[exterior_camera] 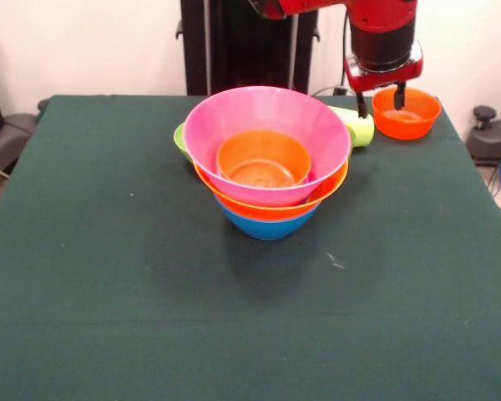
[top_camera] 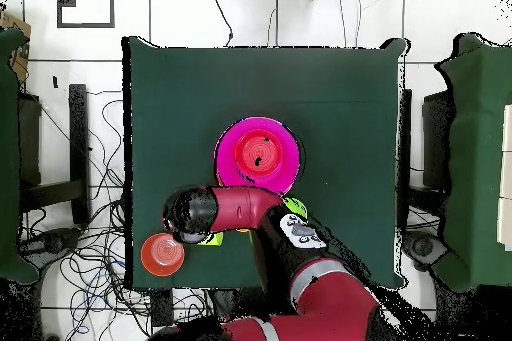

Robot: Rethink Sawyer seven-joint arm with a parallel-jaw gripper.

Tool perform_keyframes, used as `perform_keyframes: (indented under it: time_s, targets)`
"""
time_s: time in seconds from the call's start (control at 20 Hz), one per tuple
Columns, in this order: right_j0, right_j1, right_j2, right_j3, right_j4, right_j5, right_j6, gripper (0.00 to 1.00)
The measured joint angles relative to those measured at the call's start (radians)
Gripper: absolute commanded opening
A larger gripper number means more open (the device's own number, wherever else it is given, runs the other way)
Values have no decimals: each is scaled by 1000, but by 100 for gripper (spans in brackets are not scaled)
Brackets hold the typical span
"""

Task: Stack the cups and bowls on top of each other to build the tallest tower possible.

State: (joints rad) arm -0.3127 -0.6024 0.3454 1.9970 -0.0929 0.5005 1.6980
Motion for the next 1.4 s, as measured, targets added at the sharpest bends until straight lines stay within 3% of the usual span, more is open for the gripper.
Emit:
perform_keyframes:
  time_s: [0.5,0.85,1.2,1.4]
  targets:
    - [2,62,0,79,-60,-97,0,100]
    - [21,154,-10,103,-118,-196,0,100]
    - [100,235,-59,104,-120,-275,8,100]
    - [141,245,-82,107,-118,-281,27,100]
